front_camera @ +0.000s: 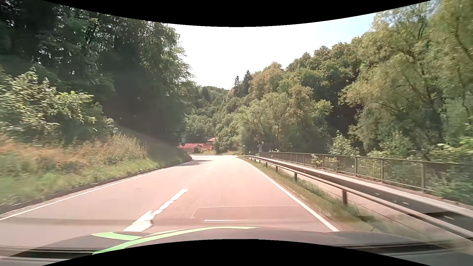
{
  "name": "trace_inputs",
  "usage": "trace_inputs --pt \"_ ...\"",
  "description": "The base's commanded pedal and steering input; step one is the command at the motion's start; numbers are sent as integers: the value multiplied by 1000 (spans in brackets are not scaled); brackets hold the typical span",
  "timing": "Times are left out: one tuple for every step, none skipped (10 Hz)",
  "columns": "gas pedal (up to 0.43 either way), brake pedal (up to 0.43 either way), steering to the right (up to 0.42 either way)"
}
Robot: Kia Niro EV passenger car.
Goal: Follow the waypoints while adhering to traffic rules and regulations
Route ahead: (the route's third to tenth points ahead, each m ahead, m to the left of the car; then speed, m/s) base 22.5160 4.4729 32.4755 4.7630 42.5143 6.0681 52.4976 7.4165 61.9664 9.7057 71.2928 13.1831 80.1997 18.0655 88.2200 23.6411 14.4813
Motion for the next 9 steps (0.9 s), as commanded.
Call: trace_inputs --pt "0 85 -6" --pt "0 91 -6" --pt "0 98 -6" --pt "0 116 -6" --pt "0 122 -6" --pt "0 134 -6" --pt "0 140 -7" --pt "0 152 -7" --pt "0 159 -6"
